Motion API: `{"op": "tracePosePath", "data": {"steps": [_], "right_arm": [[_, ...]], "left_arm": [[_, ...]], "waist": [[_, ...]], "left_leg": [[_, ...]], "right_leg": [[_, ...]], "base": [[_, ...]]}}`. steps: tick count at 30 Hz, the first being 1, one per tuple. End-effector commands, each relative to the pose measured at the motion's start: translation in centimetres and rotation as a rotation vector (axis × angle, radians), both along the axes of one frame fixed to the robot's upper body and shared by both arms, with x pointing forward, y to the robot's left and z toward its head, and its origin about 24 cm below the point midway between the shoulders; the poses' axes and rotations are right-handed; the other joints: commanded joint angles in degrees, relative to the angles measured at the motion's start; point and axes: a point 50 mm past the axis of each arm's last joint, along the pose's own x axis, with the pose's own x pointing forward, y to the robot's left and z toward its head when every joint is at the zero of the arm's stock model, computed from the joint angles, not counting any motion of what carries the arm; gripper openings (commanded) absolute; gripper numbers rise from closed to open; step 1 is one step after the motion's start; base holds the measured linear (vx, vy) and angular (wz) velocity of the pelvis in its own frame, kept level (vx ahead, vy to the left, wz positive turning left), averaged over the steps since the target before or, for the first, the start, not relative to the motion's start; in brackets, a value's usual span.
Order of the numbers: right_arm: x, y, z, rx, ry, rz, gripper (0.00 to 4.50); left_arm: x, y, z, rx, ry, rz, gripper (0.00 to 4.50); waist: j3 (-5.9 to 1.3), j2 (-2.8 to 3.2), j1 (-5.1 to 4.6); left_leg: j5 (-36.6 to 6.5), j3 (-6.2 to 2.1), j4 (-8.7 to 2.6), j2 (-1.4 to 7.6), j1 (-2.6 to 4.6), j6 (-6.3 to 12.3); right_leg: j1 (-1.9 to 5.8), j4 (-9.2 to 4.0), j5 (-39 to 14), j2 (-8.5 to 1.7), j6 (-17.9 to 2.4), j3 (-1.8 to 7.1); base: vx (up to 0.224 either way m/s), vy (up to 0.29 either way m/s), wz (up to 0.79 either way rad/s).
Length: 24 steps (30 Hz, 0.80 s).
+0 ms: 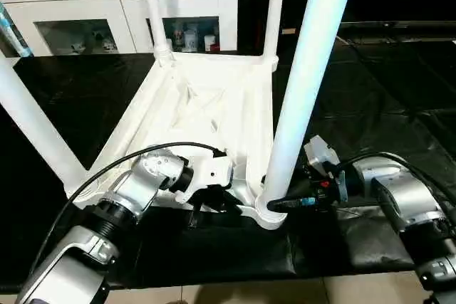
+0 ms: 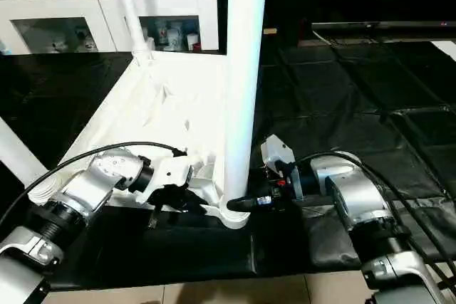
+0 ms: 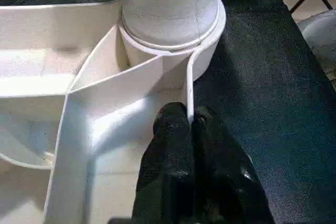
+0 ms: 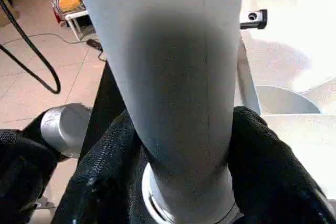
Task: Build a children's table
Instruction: Rotate leg to tighten
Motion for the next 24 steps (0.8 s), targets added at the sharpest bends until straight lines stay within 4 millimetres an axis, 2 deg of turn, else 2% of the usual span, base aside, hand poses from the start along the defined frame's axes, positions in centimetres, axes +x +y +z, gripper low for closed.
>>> {"op": "tracePosePath", "data": {"steps": [1, 7, 10, 12, 13, 14, 15, 16, 18, 19, 20, 21, 22, 24], "right_arm": [[0.3, 0.3, 0.5, 0.006, -0.012, 0.016, 2.09], [0.0, 0.5, 0.4, 0.011, 0.003, 0.029, 2.0], [0.0, 1.0, -0.1, 0.009, 0.018, -0.043, 1.99], [0.0, 1.3, -0.4, 0.003, 0.023, -0.113, 1.99], [0.1, 1.4, -0.5, 0.002, 0.024, -0.128, 1.98], [0.3, 2.3, -1.1, -0.001, 0.017, -0.238, 1.98], [0.3, 2.4, -1.2, -0.001, 0.016, -0.253, 1.98], [0.4, 2.8, -1.4, 0.0, 0.014, -0.301, 1.96], [0.6, 3.3, -1.7, 0.0, 0.02, -0.366, 1.96], [0.7, 3.6, -1.8, 0.003, 0.027, -0.403, 1.96], [1.0, 4.2, -2.0, 0.002, 0.045, -0.483, 1.96], [1.0, 4.2, -2.0, 0.002, 0.045, -0.483, 1.96], [1.3, 4.8, -2.3, -0.003, 0.053, -0.556, 1.96], [1.4, 5.1, -2.3, -0.006, 0.053, -0.586, 1.96]], "left_arm": [[-0.7, -0.9, -0.1, 0.014, 0.009, -0.084, 0.0], [-0.4, -1.0, -0.1, -0.005, 0.023, -0.014, 0.0], [0.1, -1.3, 0.1, -0.04, 0.033, 0.08, 0.0], [0.4, -1.5, 0.3, -0.065, 0.038, 0.14, 0.0], [0.5, -1.5, 0.3, -0.071, 0.039, 0.152, 0.0], [0.9, -2.0, 0.6, -0.118, 0.038, 0.243, 0.0], [1.0, -2.1, 0.7, -0.124, 0.039, 0.255, 0.0], [1.1, -2.4, 0.8, -0.14, 0.039, 0.289, 0.0], [1.3, -2.9, 0.8, -0.157, 0.036, 0.33, 0.0], [1.4, -3.2, 0.8, -0.168, 0.035, 0.359, 0.0], [1.6, -4.0, 0.8, -0.192, 0.041, 0.412, 0.0], [1.6, -4.0, 0.8, -0.192, 0.041, 0.412, 0.0], [1.8, -4.8, 0.8, -0.216, 0.043, 0.468, 0.0], [2.0, -5.1, 0.8, -0.224, 0.044, 0.491, 0.0]], "waist": [[-4.12, -1.41, -0.34], [-4.1, -1.48, -0.37], [-3.99, -1.38, -0.35], [-3.71, -1.49, -0.4], [-3.68, -1.26, -0.47], [-3.66, -1.05, -0.62], [-3.55, -1.04, -0.79], [-3.47, -1.29, -1.13], [-3.51, -1.27, -2.45], [-3.55, -1.31, -2.72], [-3.61, -1.33, -3.5], [-3.61, -1.33, -3.5], [-3.6, -1.26, -3.95], [-3.72, -1.47, -4.44]], "left_leg": [[-6.79, 0.51, -3.77, 0.99, -0.34, 5.42], [-7.11, 0.54, -3.83, 1.06, -0.26, 5.01], [-7.64, 0.5, -3.86, 0.96, -0.28, 4.89], [-8.84, 0.54, -4.04, 0.86, -0.14, 4.26], [-9.25, 0.48, -4.07, 0.81, -0.08, 3.87], [-10.23, 0.37, -4.16, 0.66, -0.12, 3.34], [-10.51, 0.45, -4.19, 0.63, -0.06, 2.89], [-11.3, 0.29, -4.24, 0.38, -0.16, 2.15], [-11.99, 0.09, -4.25, 0.08, -0.42, 1.61], [-12.21, 0.05, -4.19, 0.0, -0.46, 1.76], [-11.95, 0.03, -4.08, -0.11, -0.72, 2.22], [-11.95, 0.03, -4.08, -0.11, -0.72, 2.22], [-11.52, 0.07, -4.02, -0.15, -0.66, 2.57], [-11.67, 0.05, -3.96, -0.26, -0.74, 2.96]], "right_leg": [[3.67, -3.4, -15.54, -1.74, -12.85, 2.31], [3.65, -3.45, -16.3, -1.79, -12.62, 2.36], [3.65, -3.64, -17.47, -1.77, -12.29, 2.33], [3.57, -4.15, -20.75, -1.7, -10.87, 2.33], [3.58, -4.14, -21.62, -1.73, -10.62, 2.32], [3.63, -4.47, -24.04, -1.77, -9.59, 2.16], [3.5, -4.65, -24.78, -1.68, -9.07, 2.23], [3.52, -4.95, -27.19, -1.71, -7.9, 1.98], [3.57, -5.32, -29.52, -1.54, -6.27, 1.66], [3.57, -5.44, -29.9, -1.54, -6.0, 1.59], [3.65, -5.46, -29.58, -1.38, -5.78, 1.53], [3.65, -5.46, -29.58, -1.38, -5.78, 1.53], [3.46, -5.57, -29.13, -1.33, -5.99, 1.57], [3.48, -5.62, -29.06, -1.28, -5.95, 1.44]], "base": [[0.0, 0.0, 0.0], [0.0, 0.0, 0.0], [0.0, 0.0, 0.0], [0.0, 0.0, 0.0], [0.0, 0.0, 0.0], [0.0, 0.0, 0.0], [0.0, 0.0, 0.0], [0.0, 0.0, 0.0], [0.0, 0.0, 0.0], [0.0, 0.0, 0.0], [0.0, 0.0, 0.0], [0.0, 0.0, 0.0], [0.0, 0.0, 0.0], [0.0, 0.0, 0.0]]}}
